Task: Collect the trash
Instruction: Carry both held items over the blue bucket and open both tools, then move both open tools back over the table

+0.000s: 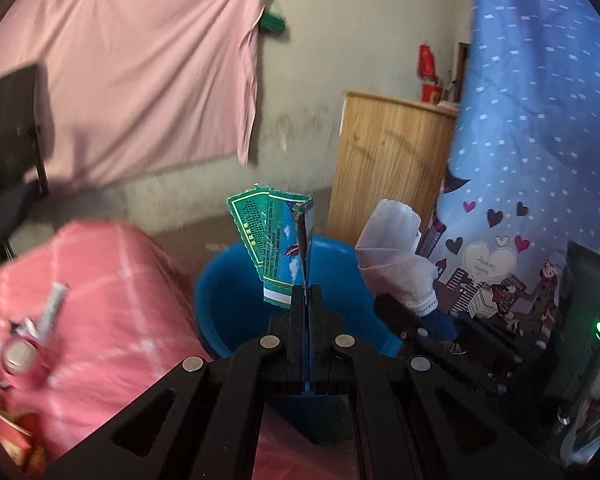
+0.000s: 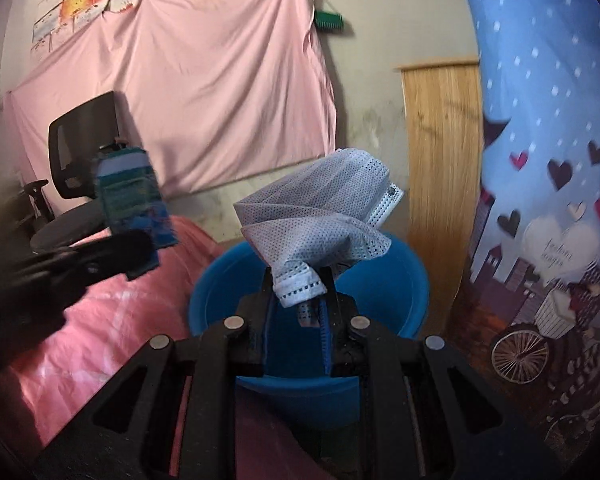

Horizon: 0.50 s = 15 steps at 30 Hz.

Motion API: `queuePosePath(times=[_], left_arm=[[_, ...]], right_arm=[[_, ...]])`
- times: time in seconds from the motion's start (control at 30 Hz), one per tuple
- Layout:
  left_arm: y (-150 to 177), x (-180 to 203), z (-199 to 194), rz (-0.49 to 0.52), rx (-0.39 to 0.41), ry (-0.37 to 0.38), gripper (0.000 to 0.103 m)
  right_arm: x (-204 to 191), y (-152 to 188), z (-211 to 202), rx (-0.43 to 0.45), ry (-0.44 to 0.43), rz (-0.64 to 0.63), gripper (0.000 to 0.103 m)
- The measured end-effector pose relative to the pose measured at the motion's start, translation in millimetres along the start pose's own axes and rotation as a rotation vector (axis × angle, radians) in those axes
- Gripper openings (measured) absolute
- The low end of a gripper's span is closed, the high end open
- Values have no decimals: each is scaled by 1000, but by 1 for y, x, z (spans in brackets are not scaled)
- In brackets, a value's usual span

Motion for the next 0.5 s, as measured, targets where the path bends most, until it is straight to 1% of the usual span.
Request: queuePosePath(times=[0.13,0.23,0.33,0.37,0.4,0.43,0.47,0.5], left_arm=[[1,-8,24,-57,-64,16,0],[3,-17,35,-80,-89,14,0],[9,-25,45,-120,-127,18,1],[11,-27,47,-133,-138,23,2],[13,-29,48,-140,-144,24,6],[14,-31,49,-149,-150,22,14],[15,-34,50,-161,-158,21,20],[15,-35,49,-171,-160,17,29]], right_arm=[[7,6,15,-42,-27,36,33],[11,10,23,-69,-19,30,36],[14,11,31,-95,-12,46,39],[15,12,31,-98,-11,49,43],[17,13,32,-99,-8,53,48],[17,12,33,-98,-8,58,50],[18,12,32,-95,-8,62,53],[18,12,32,-94,-6,63,55]])
Point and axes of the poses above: each gripper's, at about its wrist camera, not at the fingertips, and z roughly the way its jaws point, x to its right, y to its underside, the point moved 7 cm from there along z, roughly the way its jaws point, and after that the axes turned 1 degree about -y, right-handed, at the moved point
